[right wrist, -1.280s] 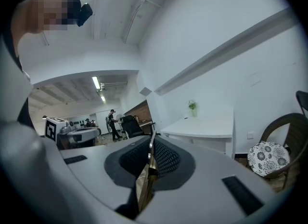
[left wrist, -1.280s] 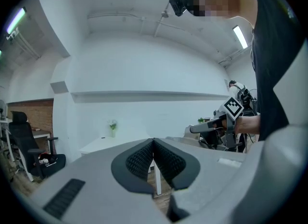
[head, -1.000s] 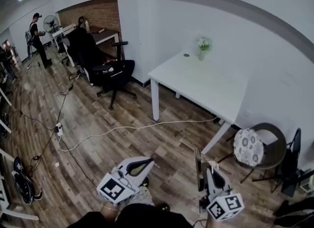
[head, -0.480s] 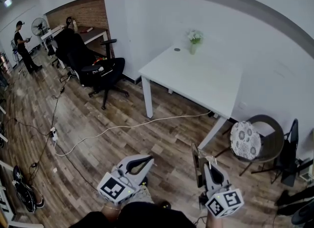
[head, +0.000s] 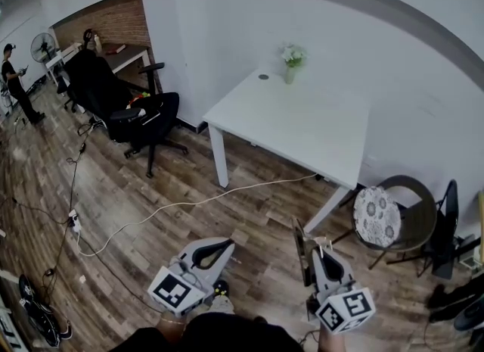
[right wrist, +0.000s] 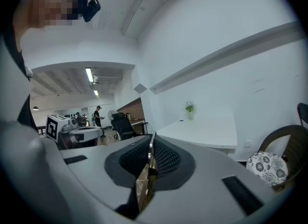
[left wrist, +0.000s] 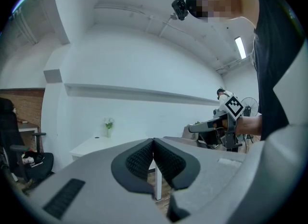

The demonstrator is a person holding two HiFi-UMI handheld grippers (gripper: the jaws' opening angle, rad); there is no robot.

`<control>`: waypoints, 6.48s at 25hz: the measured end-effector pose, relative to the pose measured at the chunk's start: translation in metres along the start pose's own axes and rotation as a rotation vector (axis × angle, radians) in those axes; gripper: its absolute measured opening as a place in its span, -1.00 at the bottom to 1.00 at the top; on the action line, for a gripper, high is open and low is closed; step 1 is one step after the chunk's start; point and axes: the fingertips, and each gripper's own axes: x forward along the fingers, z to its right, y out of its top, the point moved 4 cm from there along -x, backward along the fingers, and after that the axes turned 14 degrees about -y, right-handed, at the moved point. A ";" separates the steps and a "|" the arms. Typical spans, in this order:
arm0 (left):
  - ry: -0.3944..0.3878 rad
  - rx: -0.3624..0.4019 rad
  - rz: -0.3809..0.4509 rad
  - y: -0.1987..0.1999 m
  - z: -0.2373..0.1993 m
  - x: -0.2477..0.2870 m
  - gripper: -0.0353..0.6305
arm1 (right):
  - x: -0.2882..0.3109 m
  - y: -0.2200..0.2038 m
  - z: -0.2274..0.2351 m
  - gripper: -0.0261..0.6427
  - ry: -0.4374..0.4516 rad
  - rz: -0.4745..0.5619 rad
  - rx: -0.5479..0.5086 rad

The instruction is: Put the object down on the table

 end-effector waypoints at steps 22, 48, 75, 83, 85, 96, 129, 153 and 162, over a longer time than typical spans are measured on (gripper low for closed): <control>-0.056 -0.005 0.015 0.001 -0.199 -0.039 -0.89 | 0.164 0.019 -0.086 -0.86 -0.076 -0.011 -0.007; -0.014 -0.023 -0.019 0.002 -0.312 0.055 -0.89 | 0.312 0.051 -0.032 -0.86 -0.026 -0.019 -0.046; 0.093 -0.067 -0.047 0.018 -0.429 0.255 -0.89 | 0.498 0.105 0.123 -0.86 0.110 -0.083 -0.048; 0.152 -0.074 -0.046 0.013 -0.444 0.268 -0.89 | 0.537 0.103 0.135 -0.86 0.164 -0.103 -0.057; 0.170 -0.088 -0.052 0.010 -0.450 0.265 -0.89 | 0.545 0.099 0.134 -0.86 0.169 -0.113 -0.051; 0.150 -0.069 -0.032 0.018 -0.508 0.291 -0.89 | 0.602 0.102 0.132 -0.86 0.168 -0.127 -0.064; 0.104 -0.141 -0.151 -0.009 -0.600 0.336 -0.89 | 0.722 0.012 0.182 -0.86 0.021 -0.382 -0.008; 0.141 -0.150 -0.155 -0.010 -0.603 0.322 -0.89 | 0.727 -0.027 0.198 -0.85 -0.008 -0.493 0.007; 0.145 -0.146 -0.150 -0.009 -0.601 0.320 -0.89 | 0.733 -0.031 0.206 -0.80 0.000 -0.498 0.027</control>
